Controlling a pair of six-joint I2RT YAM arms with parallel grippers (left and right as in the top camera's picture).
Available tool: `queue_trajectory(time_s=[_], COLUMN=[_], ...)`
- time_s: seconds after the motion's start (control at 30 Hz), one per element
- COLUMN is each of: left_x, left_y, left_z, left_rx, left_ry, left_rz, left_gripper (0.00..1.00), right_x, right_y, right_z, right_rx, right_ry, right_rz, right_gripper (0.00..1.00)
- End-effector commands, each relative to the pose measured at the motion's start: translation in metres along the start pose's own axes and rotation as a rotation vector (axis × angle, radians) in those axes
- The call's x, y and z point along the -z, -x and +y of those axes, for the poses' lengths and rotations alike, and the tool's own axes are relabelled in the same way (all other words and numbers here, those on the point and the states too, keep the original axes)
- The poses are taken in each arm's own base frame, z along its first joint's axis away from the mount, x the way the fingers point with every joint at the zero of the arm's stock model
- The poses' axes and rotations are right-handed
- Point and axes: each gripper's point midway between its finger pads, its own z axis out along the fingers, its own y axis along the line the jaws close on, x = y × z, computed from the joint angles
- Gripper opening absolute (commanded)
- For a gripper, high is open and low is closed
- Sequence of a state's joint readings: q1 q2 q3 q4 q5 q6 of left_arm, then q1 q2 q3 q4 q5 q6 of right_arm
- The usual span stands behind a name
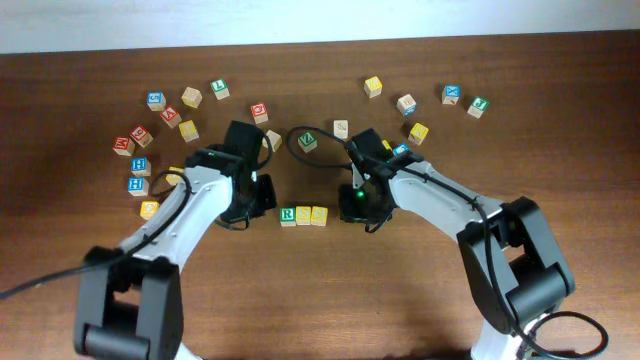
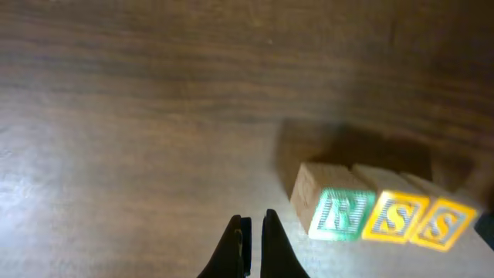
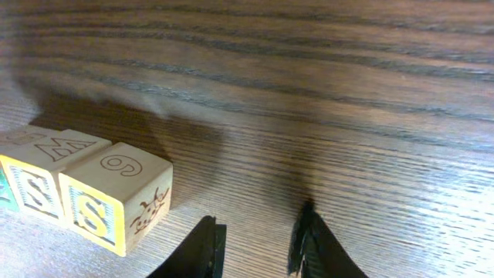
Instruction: Spell out RSS
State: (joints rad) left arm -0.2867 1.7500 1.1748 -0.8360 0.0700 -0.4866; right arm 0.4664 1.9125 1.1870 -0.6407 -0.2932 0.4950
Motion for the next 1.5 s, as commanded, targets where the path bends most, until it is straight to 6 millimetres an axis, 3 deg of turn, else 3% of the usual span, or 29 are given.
queue_trajectory(time_s=[0.0,0.27,0.57,0.73,1.47], left_x=[-0.025,-0.041,-0.046,-0.046,-0.044], left_y=[-0.004,-0.006,-0.013,-0.015,-0.023], left_z=[0.003,0.0,-0.019,-0.021,-0.02], left_rx=[-0.015,-0.012,-0.009,-0.009,-0.002], left_ry=[0.015,-0.001,-0.106,-0.12,-0.12], left_rz=[0.042,0.072,0.126,0.134,0.173], left_gripper=[0.0,0.0,0.0,0.0,0.0], right_x=[-0.005,-0.007,-0.007,-0.007,-0.008], right_y=[-0.002,0.001,0.005,0.007,0.009], right_z=[0.003,0.009,0.013,0.013,0.029], right_rx=[-0.001,-0.001,-0.012,-0.011,0.019], right_ry=[-0.008,-0.013,0.003,0.005,0.054], right_rz=[-0.002,-0.03,-0.048,-0.052,-0.067], right_gripper=[0.22,0.2,0.17,0.04,0.04])
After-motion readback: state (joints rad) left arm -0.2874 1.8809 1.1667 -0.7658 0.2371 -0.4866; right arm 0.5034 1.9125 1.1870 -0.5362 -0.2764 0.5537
